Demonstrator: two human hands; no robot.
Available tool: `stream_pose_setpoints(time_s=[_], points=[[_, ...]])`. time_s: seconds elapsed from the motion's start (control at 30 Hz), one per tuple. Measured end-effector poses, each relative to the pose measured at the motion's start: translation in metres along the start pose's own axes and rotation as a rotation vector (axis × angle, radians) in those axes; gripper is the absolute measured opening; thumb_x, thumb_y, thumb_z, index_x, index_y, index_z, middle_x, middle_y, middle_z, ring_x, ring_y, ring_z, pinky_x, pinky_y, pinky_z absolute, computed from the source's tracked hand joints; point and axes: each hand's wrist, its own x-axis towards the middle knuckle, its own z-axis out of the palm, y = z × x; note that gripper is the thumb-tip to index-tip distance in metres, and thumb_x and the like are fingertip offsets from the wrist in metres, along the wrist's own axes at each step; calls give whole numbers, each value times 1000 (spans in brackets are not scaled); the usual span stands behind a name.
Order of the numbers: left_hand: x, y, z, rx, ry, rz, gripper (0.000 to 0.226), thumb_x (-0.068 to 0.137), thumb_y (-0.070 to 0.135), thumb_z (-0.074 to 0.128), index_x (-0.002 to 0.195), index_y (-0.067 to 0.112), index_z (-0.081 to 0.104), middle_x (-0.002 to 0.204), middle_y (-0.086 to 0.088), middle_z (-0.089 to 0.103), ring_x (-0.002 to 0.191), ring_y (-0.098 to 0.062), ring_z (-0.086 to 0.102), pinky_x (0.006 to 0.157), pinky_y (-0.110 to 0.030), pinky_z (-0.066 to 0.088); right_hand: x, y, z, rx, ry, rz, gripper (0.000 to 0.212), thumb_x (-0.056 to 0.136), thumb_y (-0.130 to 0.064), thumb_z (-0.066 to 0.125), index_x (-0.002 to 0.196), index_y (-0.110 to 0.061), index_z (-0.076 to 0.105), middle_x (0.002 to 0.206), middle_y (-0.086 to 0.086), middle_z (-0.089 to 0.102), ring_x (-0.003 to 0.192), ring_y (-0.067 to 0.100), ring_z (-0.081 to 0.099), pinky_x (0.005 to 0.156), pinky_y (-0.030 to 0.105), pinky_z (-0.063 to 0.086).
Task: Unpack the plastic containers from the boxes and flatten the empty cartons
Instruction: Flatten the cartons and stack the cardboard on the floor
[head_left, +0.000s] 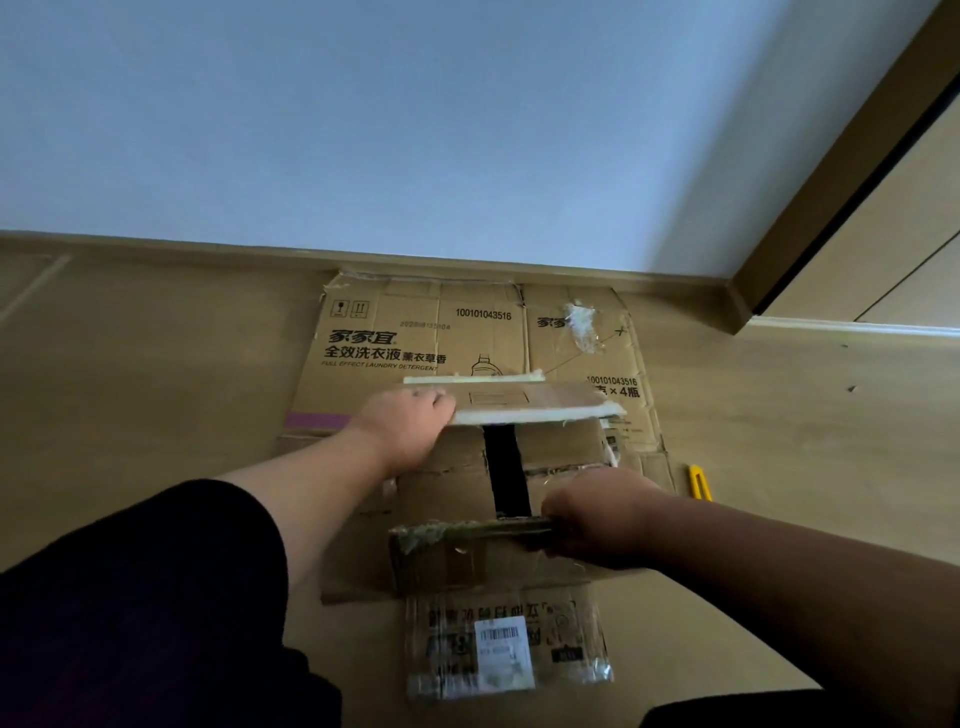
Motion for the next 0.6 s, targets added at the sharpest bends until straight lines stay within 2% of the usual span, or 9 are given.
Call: stream_pose_setpoints(time_s=[0.07, 0.17, 0.23, 0.33, 0.4, 0.47, 0.53, 0.57, 0.6], points=[[6, -13, -19, -35, 174, -25, 27, 102, 22, 41, 126, 15, 50, 115, -5, 59, 92, -21, 57, 69, -33, 49, 4, 2, -1, -20, -29, -10, 25, 94, -45, 58, 110, -27, 65, 85, -9, 59, 80, 15, 54, 67, 27, 39], [14, -35, -25, 37, 483, -151, 27, 90, 26, 64, 110, 10, 57, 105, -10, 57, 92, -28, 54, 79, -40, 48, 9, 6, 1, -28, -8, -12, 32, 95, -51, 54, 110, -24, 60, 87, -5, 55, 80, 17, 51, 67, 28, 38], [17, -39, -21, 23, 585, -255, 24, 80, 16, 70, 97, 7, 56, 95, -13, 54, 85, -32, 51, 75, -42, 45, 11, 9, 3, -36, 16, -2, 37, 95, -59, 48, 107, -24, 57, 84, -6, 52, 77, 17, 51, 64, 29, 39], [23, -32, -19, -72, 513, -330, 10, 85, 7, 62, 92, 8, 56, 88, -8, 52, 80, -25, 48, 69, -36, 43, 16, 12, 5, 21, 43, 32, 49, 95, -68, 32, 93, -24, 53, 82, -5, 56, 77, 18, 55, 64, 32, 42], [29, -24, -18, -163, 417, -399, 16, 92, 14, 57, 107, 9, 57, 102, -7, 55, 89, -23, 51, 74, -34, 47, 23, 14, 5, 235, 67, 114, 62, 96, -68, 24, 92, -19, 61, 82, -3, 62, 79, 17, 60, 66, 31, 45], [34, -13, -14, -237, 279, -480, 48, 94, 33, 56, 134, 10, 44, 135, -12, 45, 117, -28, 48, 93, -40, 47, 35, 20, 5, 446, 125, 237, 56, 97, -65, 32, 92, -21, 67, 83, -1, 66, 80, 16, 63, 66, 29, 47], [37, -1, -10, -353, 99, -526, 82, 90, 53, 57, 151, 12, 20, 160, -10, 15, 141, -33, 28, 109, -47, 38, 49, 27, 5, 501, 185, 351, 37, 94, -56, 51, 100, -23, 67, 93, -1, 67, 92, 18, 65, 69, 29, 51], [38, 6, -6, -421, 21, -542, 95, 87, 60, 57, 155, 15, 9, 164, -6, -2, 146, -35, 17, 113, -51, 32, 56, 28, 4, 486, 208, 410, 37, 90, -54, 59, 111, -23, 64, 107, 1, 66, 104, 20, 62, 79, 34, 54], [39, 13, -2, -479, -50, -558, 105, 84, 66, 58, 156, 17, 0, 164, -3, -16, 149, -37, 6, 116, -55, 26, 64, 30, 5, 452, 222, 471, 51, 85, -55, 64, 124, -23, 58, 124, 5, 60, 117, 24, 55, 92, 41, 52]])
